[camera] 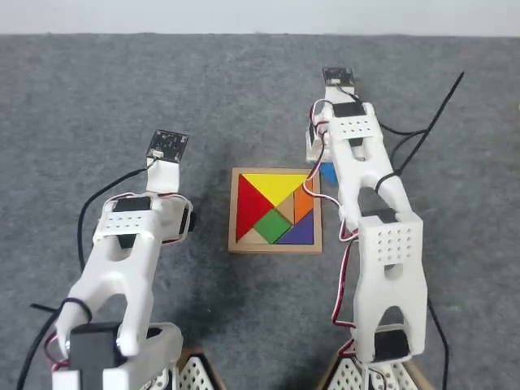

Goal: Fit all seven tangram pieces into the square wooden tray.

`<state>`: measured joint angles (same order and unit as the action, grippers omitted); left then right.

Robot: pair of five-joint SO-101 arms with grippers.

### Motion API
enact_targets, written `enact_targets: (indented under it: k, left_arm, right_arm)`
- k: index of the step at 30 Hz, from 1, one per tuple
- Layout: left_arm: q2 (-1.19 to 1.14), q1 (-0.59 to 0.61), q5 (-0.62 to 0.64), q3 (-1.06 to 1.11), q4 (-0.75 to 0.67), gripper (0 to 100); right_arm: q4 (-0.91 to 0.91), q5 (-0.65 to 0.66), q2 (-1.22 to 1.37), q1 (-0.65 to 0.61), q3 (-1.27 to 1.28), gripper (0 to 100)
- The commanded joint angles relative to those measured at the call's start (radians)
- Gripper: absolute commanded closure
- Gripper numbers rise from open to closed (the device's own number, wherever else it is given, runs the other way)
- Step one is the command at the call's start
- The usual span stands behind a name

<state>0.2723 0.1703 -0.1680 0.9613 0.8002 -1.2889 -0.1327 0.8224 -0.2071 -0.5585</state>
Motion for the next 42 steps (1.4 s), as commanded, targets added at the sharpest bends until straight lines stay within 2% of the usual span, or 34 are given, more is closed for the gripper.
enact_targets:
  k: [1, 7, 14, 22, 38, 42]
  left_arm:
    - [0.003, -0.008, -0.009, -0.008, -0.026, 84]
    - [0.003, -0.008, -0.008, -0.008, -0.026, 84]
    - [0.003, -0.008, -0.008, -0.008, -0.026, 84]
    - [0.003, -0.008, -0.006, -0.008, -0.026, 84]
    - [0.003, -0.008, -0.005, -0.008, -0.026, 84]
    - [0.003, -0.008, -0.005, -0.008, -0.026, 84]
  right_arm:
    - [-0.163, -0.012, -0.01, 0.044, -0.055, 73.0]
    - [-0.268, 0.055, -0.013, 0.105, -0.051, 73.9]
    - [-0.369, 0.095, -0.07, 0.119, -0.025, 73.9]
    - [-0.289, 0.163, -0.196, 0.119, 0.189, 73.9]
    - [-0.199, 0.511, -0.168, 0.119, 0.192, 74.2]
    - [-0.199, 0.641, -0.171, 0.113, 0.19, 74.0]
